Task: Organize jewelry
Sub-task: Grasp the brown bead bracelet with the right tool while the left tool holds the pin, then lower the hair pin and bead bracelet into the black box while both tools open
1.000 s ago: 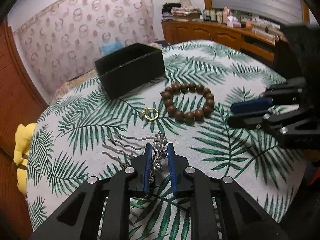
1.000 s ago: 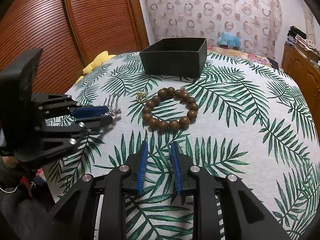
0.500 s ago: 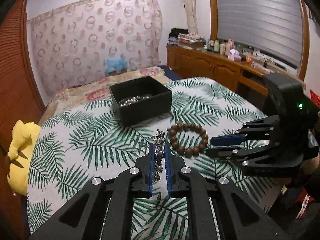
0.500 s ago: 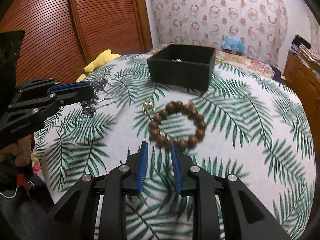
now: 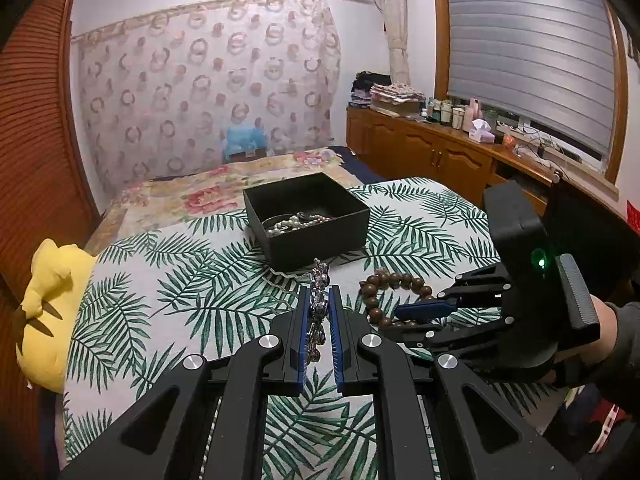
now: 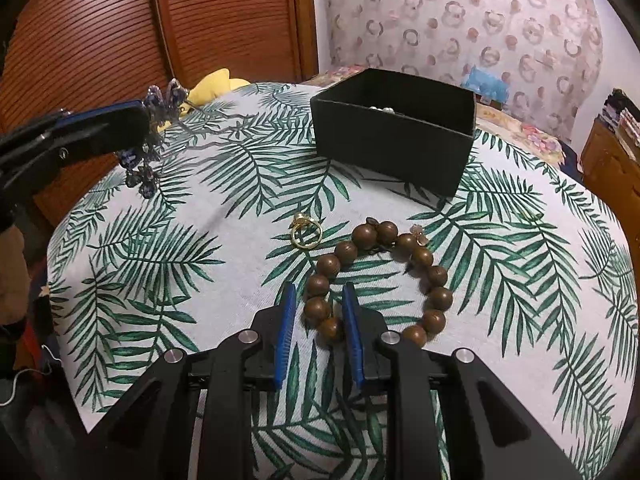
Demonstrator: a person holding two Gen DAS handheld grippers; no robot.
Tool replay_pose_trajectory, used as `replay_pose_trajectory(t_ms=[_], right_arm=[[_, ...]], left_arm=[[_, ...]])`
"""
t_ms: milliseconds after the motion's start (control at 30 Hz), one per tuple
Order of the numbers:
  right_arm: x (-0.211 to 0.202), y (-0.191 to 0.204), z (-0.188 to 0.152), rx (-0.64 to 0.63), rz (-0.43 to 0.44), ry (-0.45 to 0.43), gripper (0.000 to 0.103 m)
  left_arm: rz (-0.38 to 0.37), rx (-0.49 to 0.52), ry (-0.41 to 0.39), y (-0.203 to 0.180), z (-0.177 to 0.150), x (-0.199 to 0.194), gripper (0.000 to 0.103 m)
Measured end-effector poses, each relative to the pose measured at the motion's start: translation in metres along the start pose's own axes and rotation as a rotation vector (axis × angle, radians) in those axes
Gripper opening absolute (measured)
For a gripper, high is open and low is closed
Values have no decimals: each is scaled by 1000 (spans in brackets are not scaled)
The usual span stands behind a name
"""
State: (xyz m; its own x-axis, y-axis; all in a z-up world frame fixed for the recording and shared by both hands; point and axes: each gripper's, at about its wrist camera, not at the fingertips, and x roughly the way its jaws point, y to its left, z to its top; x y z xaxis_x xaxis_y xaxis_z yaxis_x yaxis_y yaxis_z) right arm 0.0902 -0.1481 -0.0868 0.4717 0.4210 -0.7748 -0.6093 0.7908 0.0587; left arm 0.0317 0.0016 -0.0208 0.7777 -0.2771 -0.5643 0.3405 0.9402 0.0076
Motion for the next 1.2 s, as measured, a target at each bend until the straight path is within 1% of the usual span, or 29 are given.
replay_pose_trajectory(t_ms=[100,133,167,200,233,333,467,733,867,967,1200], right_arm=[[3,6,0,-47,-32,9,25],[3,8,0,-61,-38,12,22],[3,8,0,-68,-39,14,21],[2,8,0,-67,-30,19,19],[1,6,1,-61,-16,21,15],[-12,2,3,-44,13,-6,15],[-35,-4,11,-34,22,-57,15],[-67,-16,41,-48,5,-127,15],[-76,-22,54,-53,-6,-146,15],[-79,-28,67,-48,1,-165,15],[-88,-41,108,-31,-6,-235,15]], left_arm=[[3,-5,1,2,-1,2,8],[4,-7,1,2,-1,2,8],[4,-11,2,4,-1,4,8],[4,-14,3,5,-1,5,8],[8,-14,7,6,-1,7,8],[11,-21,13,8,-1,13,8],[14,-32,14,12,1,17,8],[17,-24,-5,12,13,21,8],[18,-16,-23,12,23,20,8],[20,-12,-34,14,30,20,8],[17,1,-52,17,46,25,8]])
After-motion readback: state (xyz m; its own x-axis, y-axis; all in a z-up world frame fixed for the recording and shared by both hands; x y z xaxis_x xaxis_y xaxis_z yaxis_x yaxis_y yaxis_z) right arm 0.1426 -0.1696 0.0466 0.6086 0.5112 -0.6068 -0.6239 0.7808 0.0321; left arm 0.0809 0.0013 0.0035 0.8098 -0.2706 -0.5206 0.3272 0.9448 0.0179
